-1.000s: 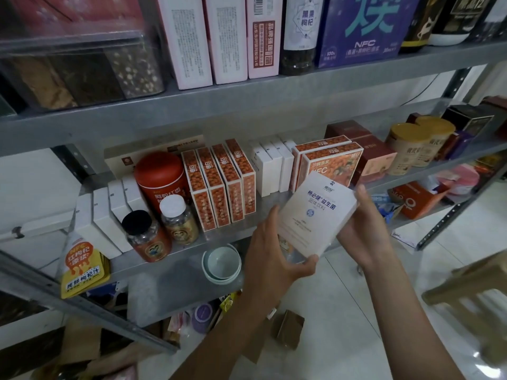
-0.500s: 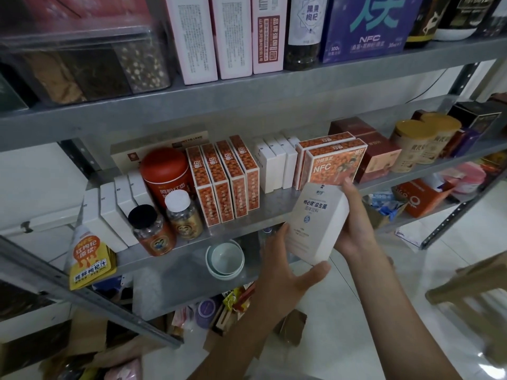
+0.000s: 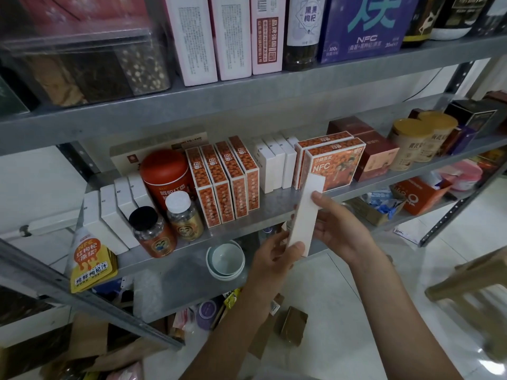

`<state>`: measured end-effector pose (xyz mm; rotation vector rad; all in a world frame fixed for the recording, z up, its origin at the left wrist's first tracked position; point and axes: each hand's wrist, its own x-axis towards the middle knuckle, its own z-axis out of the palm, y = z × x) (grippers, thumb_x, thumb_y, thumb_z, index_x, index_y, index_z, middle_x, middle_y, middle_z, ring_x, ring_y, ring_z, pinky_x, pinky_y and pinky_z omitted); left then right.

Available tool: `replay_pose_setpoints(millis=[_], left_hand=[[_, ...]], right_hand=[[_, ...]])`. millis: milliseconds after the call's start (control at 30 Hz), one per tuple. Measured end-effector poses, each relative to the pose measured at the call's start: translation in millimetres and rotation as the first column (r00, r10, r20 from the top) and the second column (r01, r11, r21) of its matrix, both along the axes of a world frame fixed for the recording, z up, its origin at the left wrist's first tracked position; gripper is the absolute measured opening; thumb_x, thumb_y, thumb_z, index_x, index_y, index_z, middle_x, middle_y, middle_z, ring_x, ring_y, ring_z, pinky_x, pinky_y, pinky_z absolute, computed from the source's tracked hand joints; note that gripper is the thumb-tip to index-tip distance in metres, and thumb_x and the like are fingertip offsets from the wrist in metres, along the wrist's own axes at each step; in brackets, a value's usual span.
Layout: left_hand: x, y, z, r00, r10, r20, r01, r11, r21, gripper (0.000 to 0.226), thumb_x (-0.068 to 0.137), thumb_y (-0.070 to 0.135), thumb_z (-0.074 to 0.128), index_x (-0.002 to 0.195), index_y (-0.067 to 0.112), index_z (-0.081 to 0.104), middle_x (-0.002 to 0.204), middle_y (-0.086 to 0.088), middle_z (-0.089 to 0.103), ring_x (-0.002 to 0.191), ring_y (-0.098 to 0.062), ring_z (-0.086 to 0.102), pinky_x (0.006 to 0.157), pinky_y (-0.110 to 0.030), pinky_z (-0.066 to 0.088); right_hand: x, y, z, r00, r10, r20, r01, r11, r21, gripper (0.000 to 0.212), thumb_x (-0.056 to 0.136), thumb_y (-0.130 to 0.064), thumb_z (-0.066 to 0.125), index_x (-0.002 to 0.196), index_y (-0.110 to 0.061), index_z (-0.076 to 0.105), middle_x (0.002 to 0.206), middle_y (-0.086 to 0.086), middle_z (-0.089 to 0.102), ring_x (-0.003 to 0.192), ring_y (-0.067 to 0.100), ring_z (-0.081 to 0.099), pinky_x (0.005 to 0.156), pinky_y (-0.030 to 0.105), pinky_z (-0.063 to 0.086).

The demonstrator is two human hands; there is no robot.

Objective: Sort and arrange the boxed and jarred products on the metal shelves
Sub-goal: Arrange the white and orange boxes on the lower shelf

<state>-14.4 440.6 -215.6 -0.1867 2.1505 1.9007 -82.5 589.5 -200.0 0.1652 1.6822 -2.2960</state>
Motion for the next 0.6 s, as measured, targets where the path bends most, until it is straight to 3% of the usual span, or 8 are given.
replay_pose_setpoints(millis=[100,200,333,400,467,533,600], left_hand=[[5.5,0.5,0.8,0.991,0.001,-0.135,-0.02,0.99,-0.137,0.06,0.073,0.063,0.051,0.122,0.029,0.053,0.128,0.006,0.059,0.116,-0.012,0.057,0.092,-0.026,0.052],[13.3,2.1,2.4,0.934,0.076,-0.351,-0.156,0.966,-0.207,0.057,0.082,0.052,0.069,0.129,0.025,0.052,0.13,0.009,0.056,0.119,-0.009,0.055,0.096,-0.028,0.051],[13.9,0.7,6.3,0.904,0.17,-0.392,-0.281,0.928,-0.246,0.045,0.084,0.04,0.068,0.124,0.02,0.059,0.126,0.01,0.061,0.115,-0.006,0.058,0.093,-0.022,0.053],[12.3,-4.2,7.6,0.89,0.21,-0.406,-0.317,0.923,-0.216,0.031,0.086,0.032,0.069,0.115,0.022,0.061,0.116,0.014,0.061,0.098,0.005,0.061,0.079,-0.008,0.052],[7.9,-12.9,8.9,0.893,0.237,-0.383,-0.318,0.934,-0.164,0.021,0.089,0.027,0.068,0.108,0.023,0.061,0.11,0.014,0.064,0.085,0.012,0.06,0.069,-0.004,0.05],[3.6,-21.4,10.0,0.919,0.257,-0.298,-0.288,0.955,-0.065,0.02,0.09,0.025,0.066,0.109,0.018,0.063,0.112,0.007,0.069,0.092,0.001,0.067,0.075,-0.016,0.057],[1.2,-24.9,10.8,0.944,0.269,-0.193,-0.26,0.963,0.069,0.023,0.091,0.022,0.065,0.111,0.011,0.066,0.112,-0.002,0.072,0.099,-0.015,0.07,0.083,-0.034,0.059]], right_hand=[[0.9,-2.6,0.5,0.995,-0.099,0.009,0.098,0.993,0.07,0.06,0.066,-0.042,0.078,0.115,-0.013,0.062,0.107,0.01,0.069,0.104,0.028,0.066,0.081,0.032,0.054],[3.9,-8.2,4.4,0.983,-0.182,-0.007,0.182,0.977,0.11,0.074,0.06,-0.045,0.081,0.121,-0.011,0.059,0.113,0.01,0.067,0.107,0.027,0.063,0.078,0.03,0.053],[6.0,-17.9,12.6,0.972,-0.232,-0.042,0.236,0.96,0.153,0.087,0.053,-0.053,0.077,0.128,-0.016,0.052,0.112,0.005,0.066,0.104,0.022,0.065,0.078,0.03,0.055],[5.8,-15.7,15.8,0.977,-0.203,-0.071,0.213,0.956,0.2,0.073,0.068,-0.053,0.074,0.129,-0.023,0.049,0.109,0.002,0.067,0.098,0.019,0.067,0.077,0.032,0.055],[5.9,-7.9,18.2,0.981,-0.179,-0.08,0.191,0.963,0.188,0.037,0.089,-0.042,0.063,0.121,-0.025,0.056,0.097,-0.003,0.071,0.092,0.017,0.069,0.073,0.03,0.055],[6.2,0.3,18.4,0.988,-0.145,-0.045,0.15,0.982,0.115,0.019,0.097,-0.028,0.056,0.113,-0.019,0.061,0.088,-0.005,0.074,0.093,0.019,0.07,0.075,0.031,0.056],[7.2,5.5,18.1,0.998,-0.068,-0.008,0.068,0.997,0.026,0.021,0.096,-0.02,0.055,0.115,-0.012,0.062,0.094,0.0,0.075,0.093,0.02,0.071,0.077,0.033,0.06]])
